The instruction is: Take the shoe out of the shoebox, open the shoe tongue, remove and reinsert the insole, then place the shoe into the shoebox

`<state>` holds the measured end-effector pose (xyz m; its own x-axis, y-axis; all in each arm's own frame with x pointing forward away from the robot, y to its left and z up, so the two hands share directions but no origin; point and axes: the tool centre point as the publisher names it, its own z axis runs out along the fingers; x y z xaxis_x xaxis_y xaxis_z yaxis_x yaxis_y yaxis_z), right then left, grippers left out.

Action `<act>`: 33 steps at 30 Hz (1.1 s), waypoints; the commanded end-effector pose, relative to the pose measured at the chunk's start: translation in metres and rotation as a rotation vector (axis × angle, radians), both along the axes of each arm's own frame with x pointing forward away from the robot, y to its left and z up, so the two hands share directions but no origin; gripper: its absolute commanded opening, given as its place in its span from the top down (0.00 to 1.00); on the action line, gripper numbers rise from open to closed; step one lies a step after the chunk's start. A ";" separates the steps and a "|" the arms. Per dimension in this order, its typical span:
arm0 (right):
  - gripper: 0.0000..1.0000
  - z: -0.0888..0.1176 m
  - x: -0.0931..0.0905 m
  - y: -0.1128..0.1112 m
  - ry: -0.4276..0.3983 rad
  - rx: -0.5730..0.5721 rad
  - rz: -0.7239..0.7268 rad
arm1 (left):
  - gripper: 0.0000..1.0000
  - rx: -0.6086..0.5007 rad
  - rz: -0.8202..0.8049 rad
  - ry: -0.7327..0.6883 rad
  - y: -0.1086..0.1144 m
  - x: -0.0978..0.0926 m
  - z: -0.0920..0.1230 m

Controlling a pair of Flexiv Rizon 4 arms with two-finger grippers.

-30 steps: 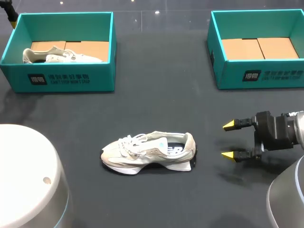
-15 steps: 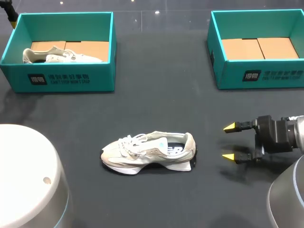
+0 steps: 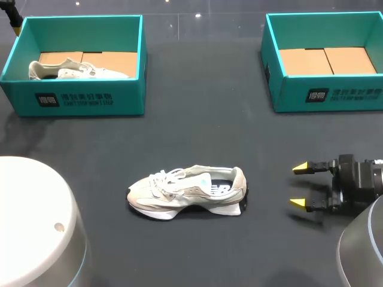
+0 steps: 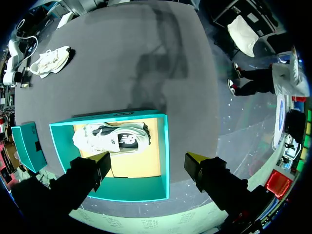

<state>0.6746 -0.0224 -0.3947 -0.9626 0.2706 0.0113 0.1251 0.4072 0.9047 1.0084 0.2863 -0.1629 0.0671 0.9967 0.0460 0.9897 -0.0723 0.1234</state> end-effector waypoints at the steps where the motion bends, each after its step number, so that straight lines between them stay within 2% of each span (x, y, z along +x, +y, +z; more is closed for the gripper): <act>1: 0.00 -0.003 0.003 0.003 0.000 0.005 0.011 | 0.00 0.001 -0.001 -0.001 0.000 -0.001 0.001; 21: 0.00 -0.006 -0.005 0.029 0.013 0.024 0.027 | 0.00 0.001 -0.001 -0.001 0.000 -0.001 0.001; 33: 0.00 -0.001 -0.009 0.057 0.018 0.031 0.012 | 0.00 0.001 -0.001 -0.001 0.000 -0.001 0.001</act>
<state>0.6658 0.0259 -0.3955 -0.9679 0.2483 0.0384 0.1326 0.3751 0.9175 1.0084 0.2862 -0.1629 0.0672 0.9967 0.0461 0.9897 -0.0724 0.1233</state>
